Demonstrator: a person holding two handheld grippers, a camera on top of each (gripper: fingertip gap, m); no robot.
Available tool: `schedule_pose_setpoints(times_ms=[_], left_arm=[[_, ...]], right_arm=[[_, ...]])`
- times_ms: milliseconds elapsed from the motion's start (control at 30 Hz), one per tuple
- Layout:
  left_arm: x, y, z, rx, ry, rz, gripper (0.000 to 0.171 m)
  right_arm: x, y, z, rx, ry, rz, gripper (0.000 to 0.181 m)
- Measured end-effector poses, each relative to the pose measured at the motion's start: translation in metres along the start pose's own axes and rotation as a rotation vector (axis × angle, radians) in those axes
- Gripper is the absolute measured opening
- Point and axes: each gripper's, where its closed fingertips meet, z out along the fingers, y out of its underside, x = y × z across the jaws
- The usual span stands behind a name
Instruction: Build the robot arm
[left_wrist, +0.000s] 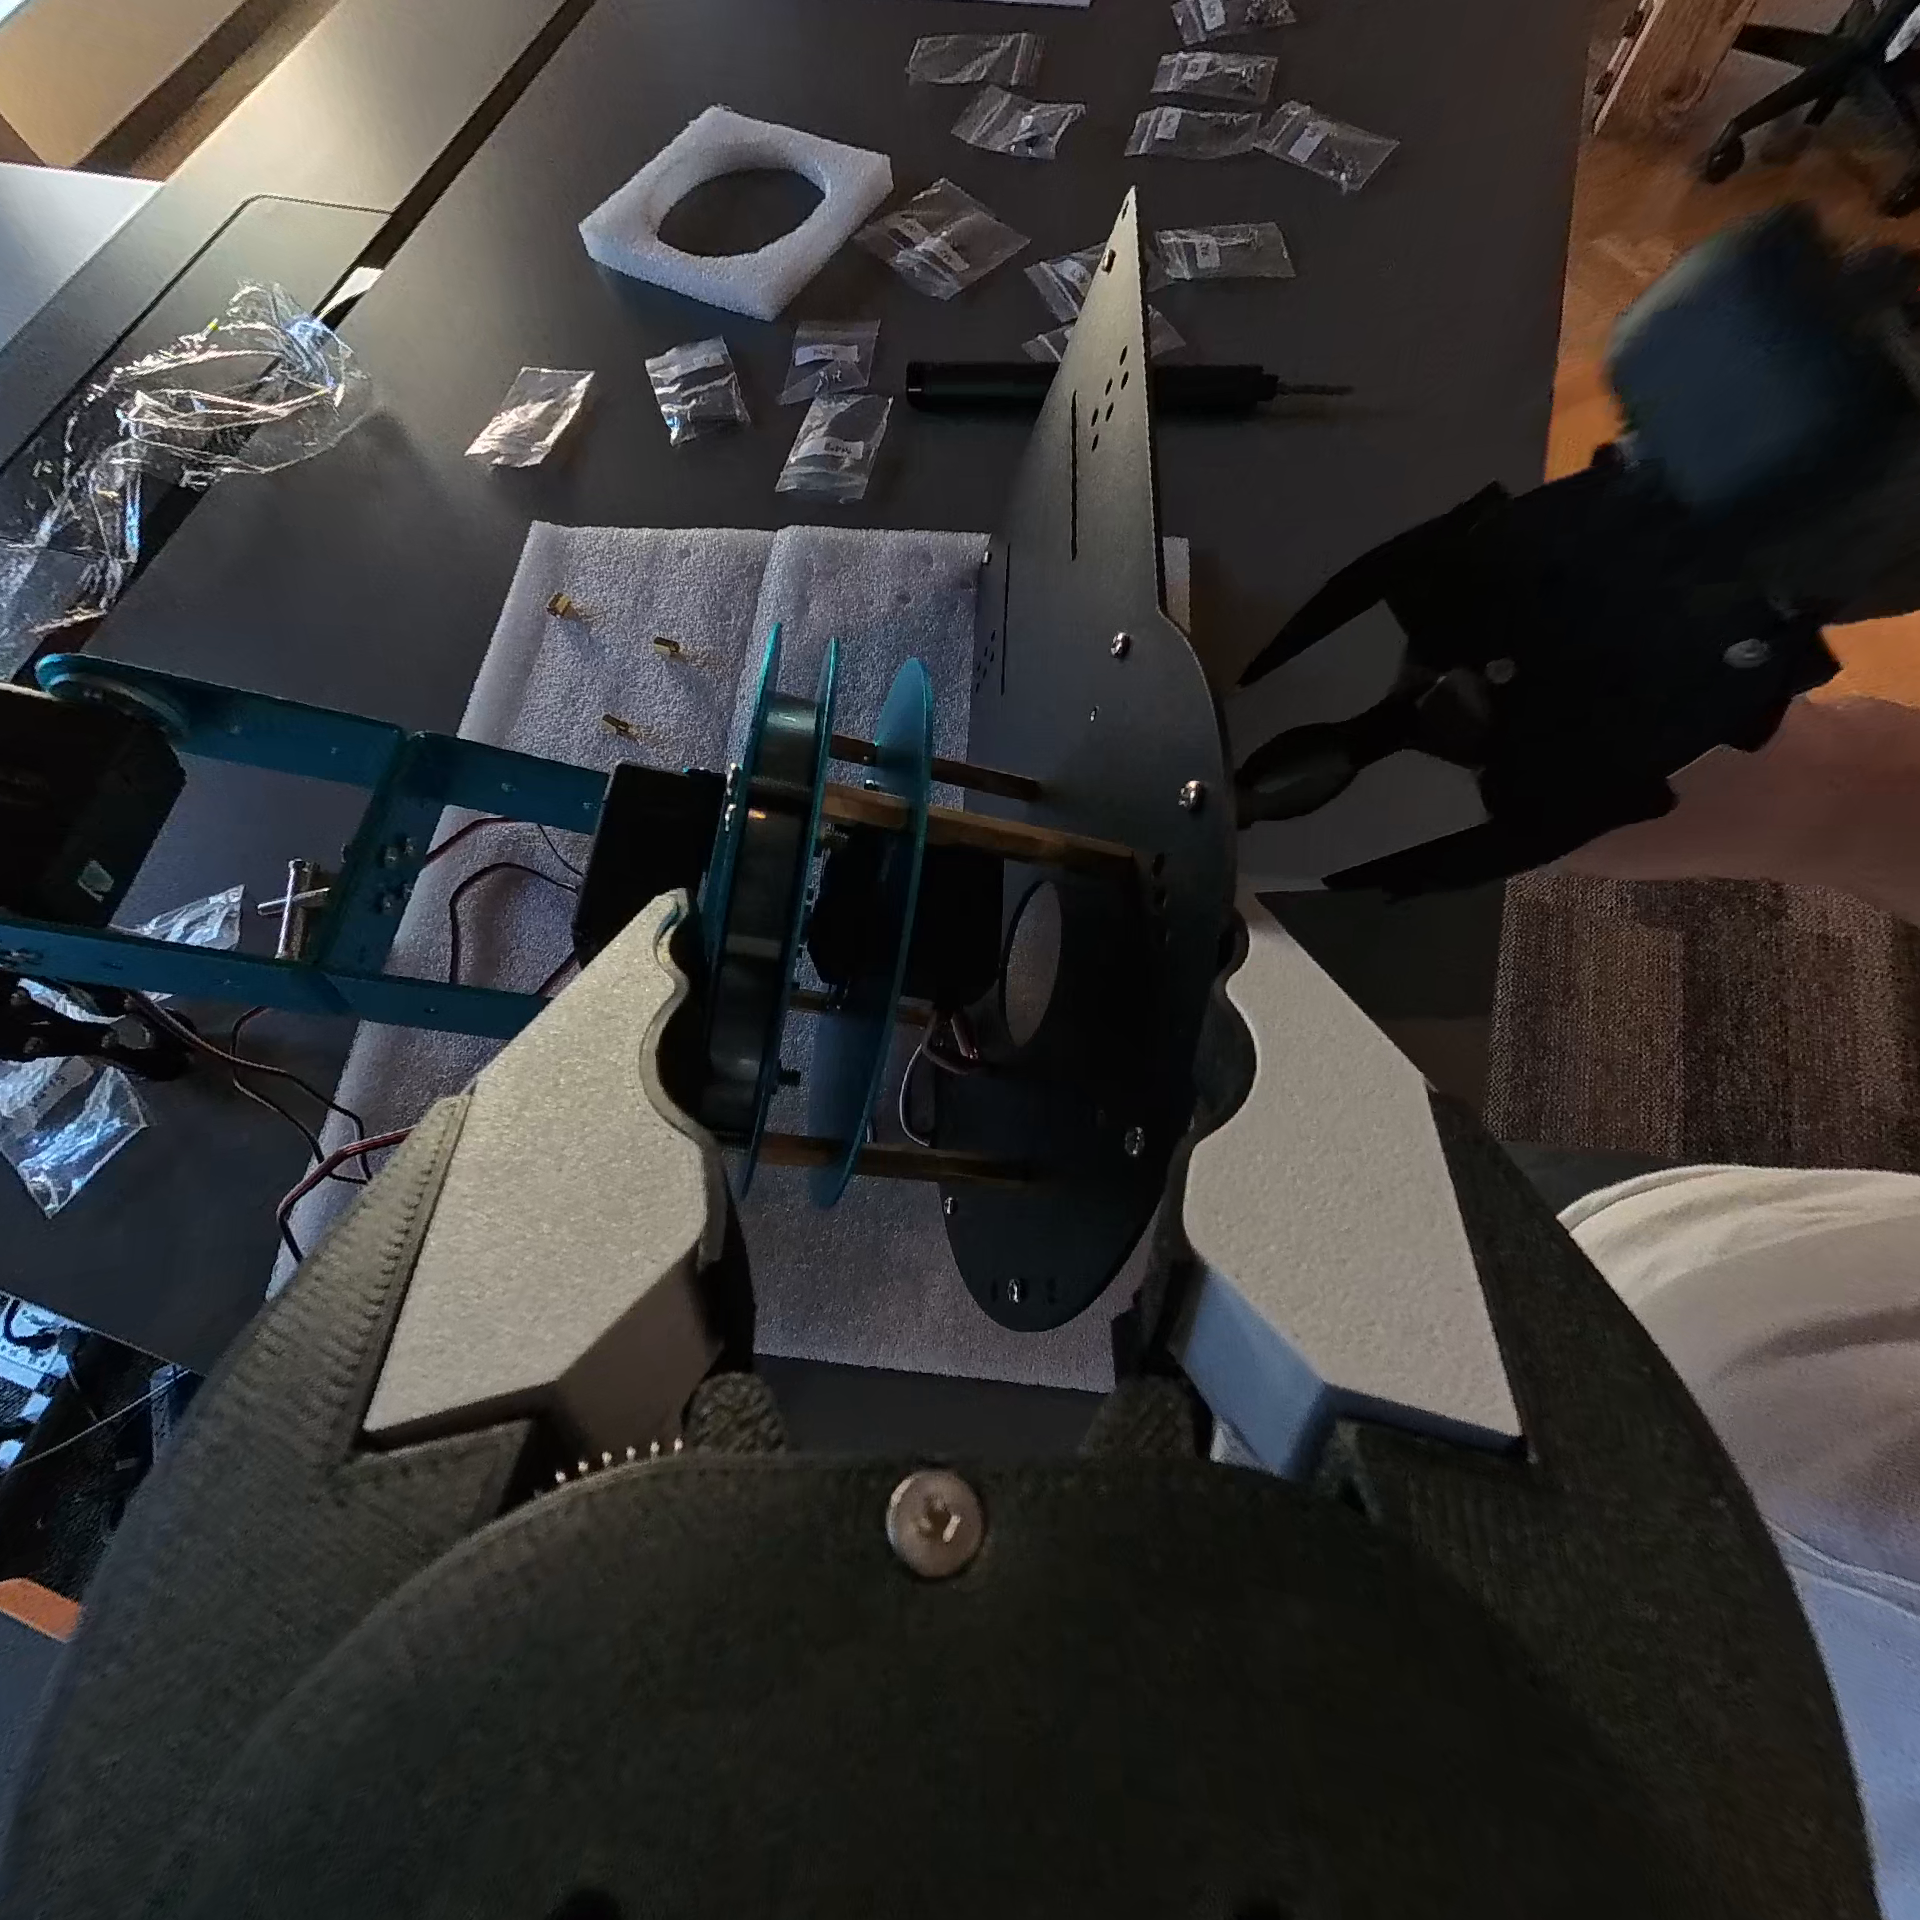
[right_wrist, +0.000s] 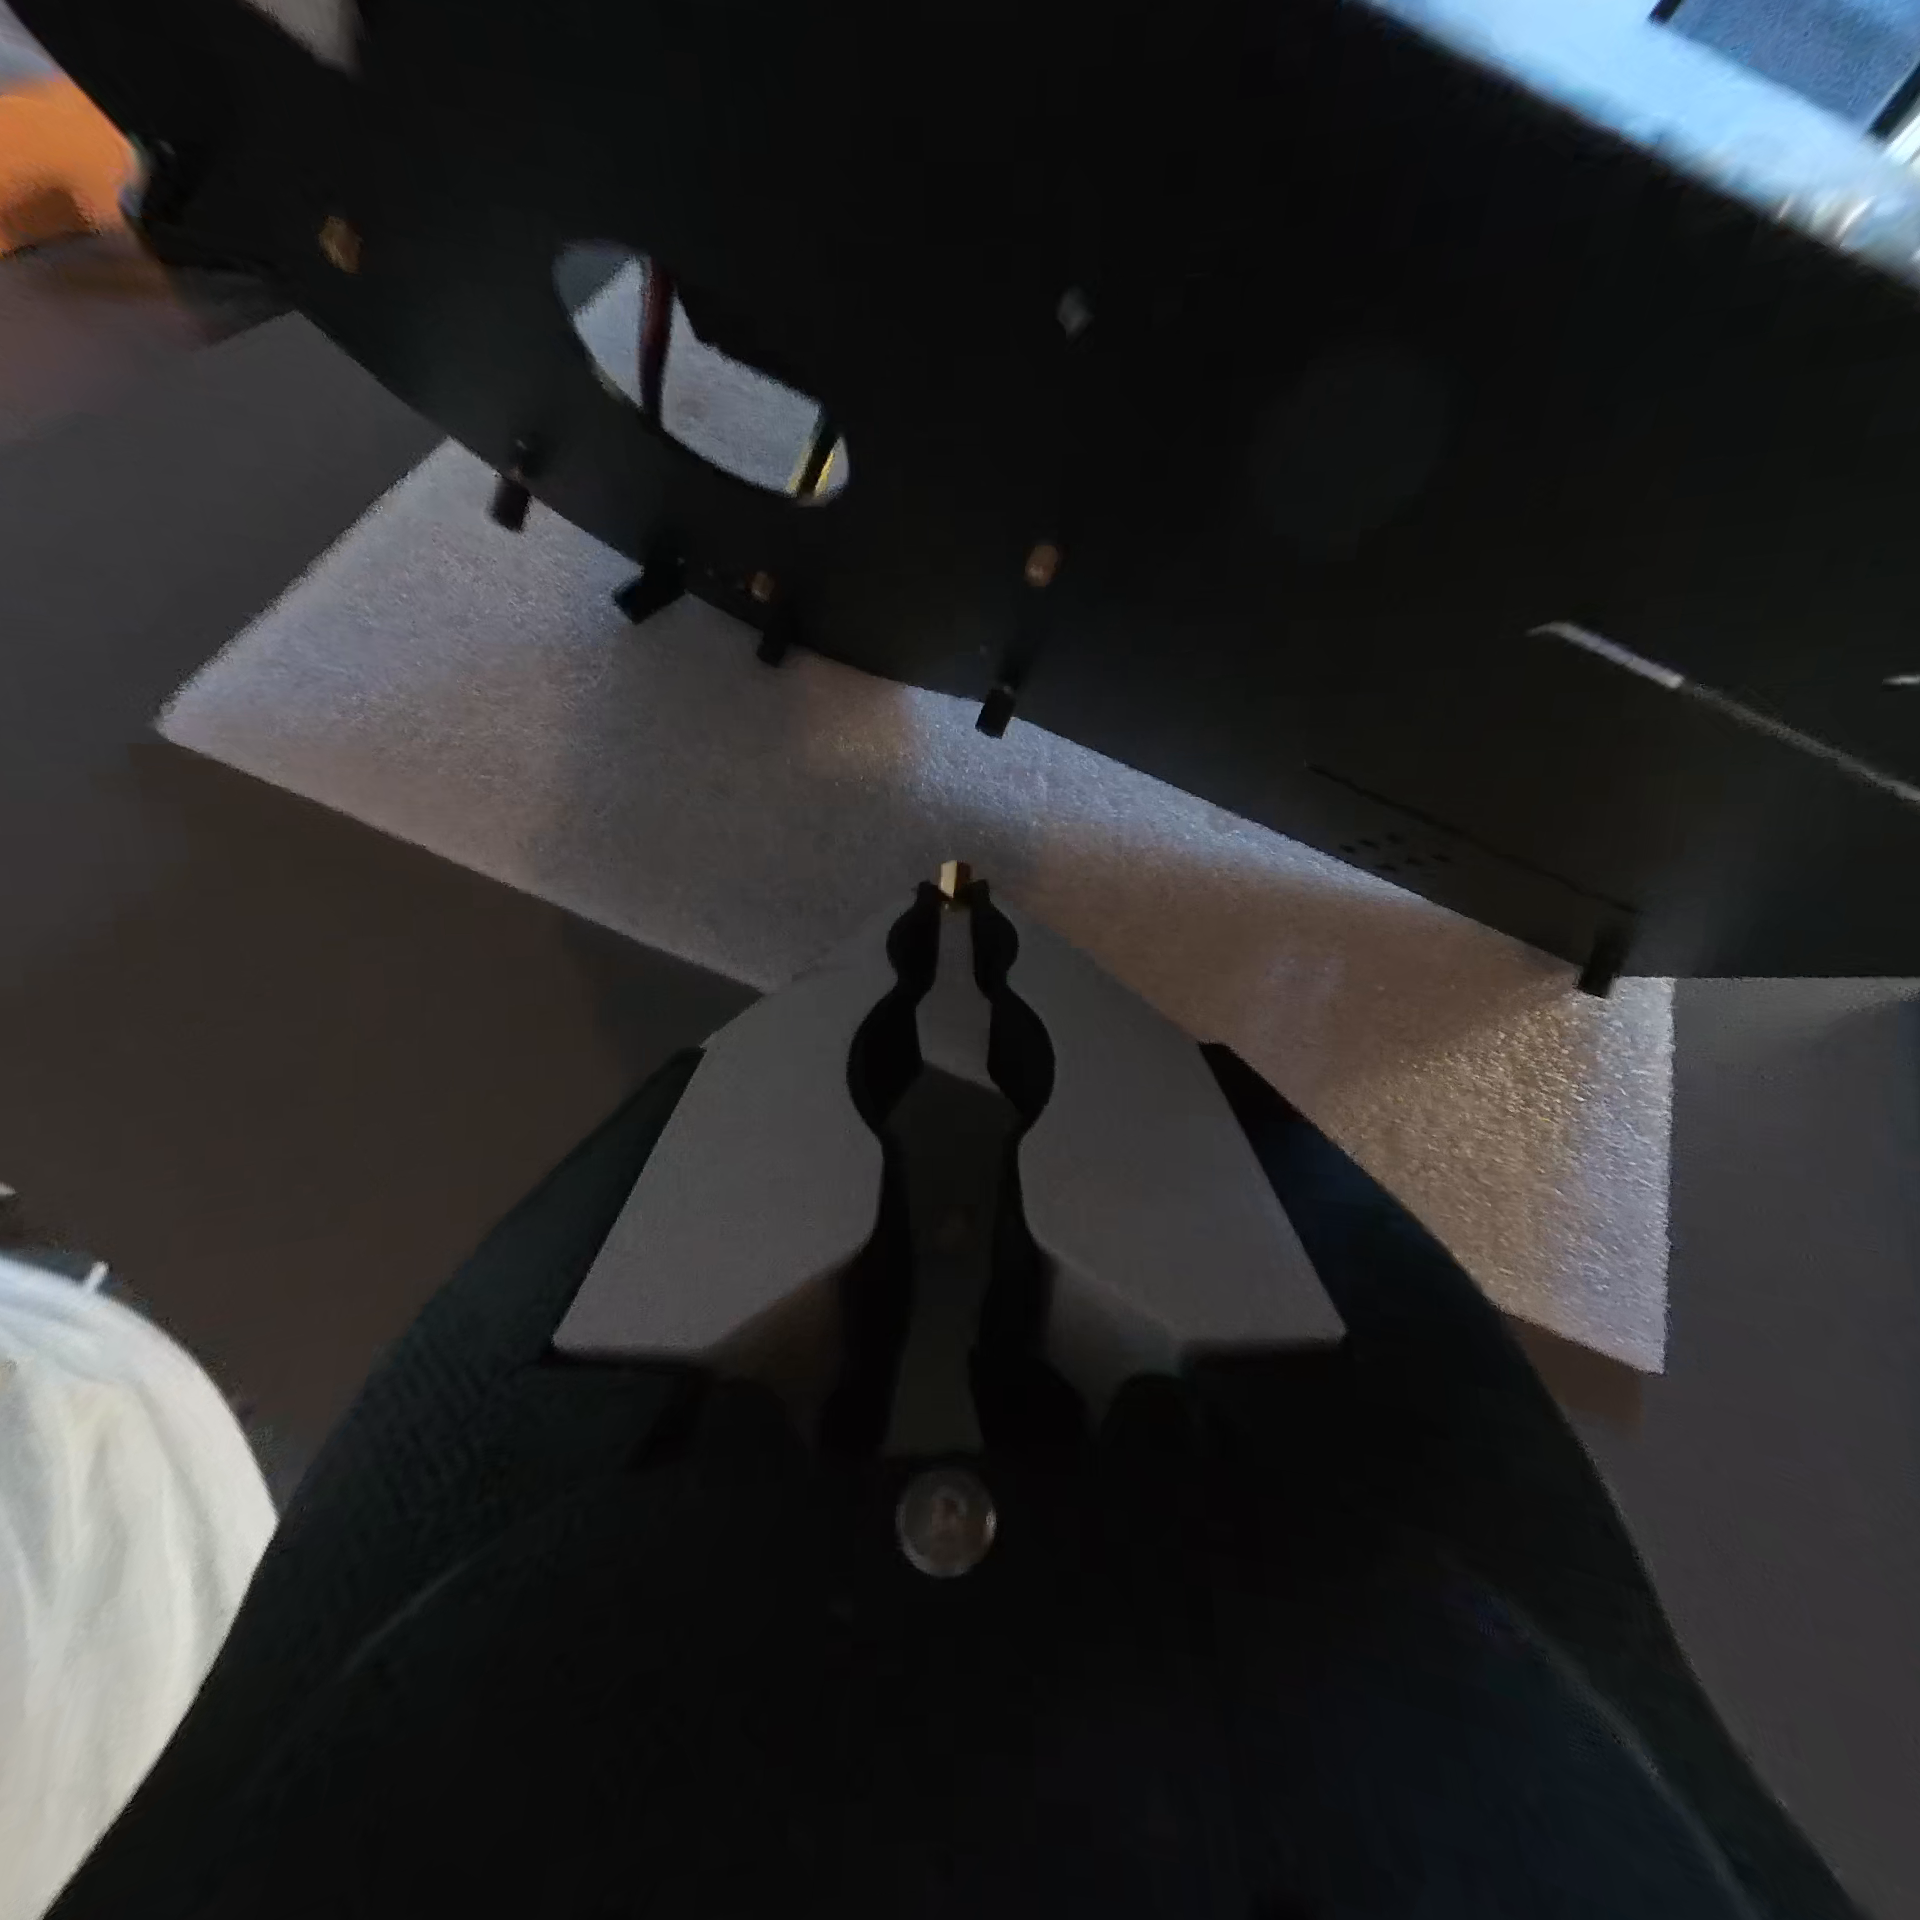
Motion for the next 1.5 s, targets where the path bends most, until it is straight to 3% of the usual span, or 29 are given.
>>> schedule_pose_setpoints(times_ms=[133, 267, 1100, 1500], left_arm=[[0.000, 0.000, 0.000, 0.001, 0.000, 0.000, 0.095], [0.000, 0.000, 0.000, -0.002, 0.000, 0.001, 0.095], [0.000, 0.001, 0.000, -0.020, 0.001, 0.015, 0.095], [0.000, 0.000, 0.000, -0.004, 0.001, 0.011, 0.095]], right_arm=[[0.000, -0.032, -0.022, 0.214, 0.032, 0.121, 0.004], [0.004, -0.044, -0.026, 0.299, 0.102, 0.173, 0.004], [-0.005, -0.044, -0.025, 0.298, 0.079, 0.179, 0.004], [-0.003, -0.051, -0.034, 0.341, 0.222, 0.068, 0.004]])
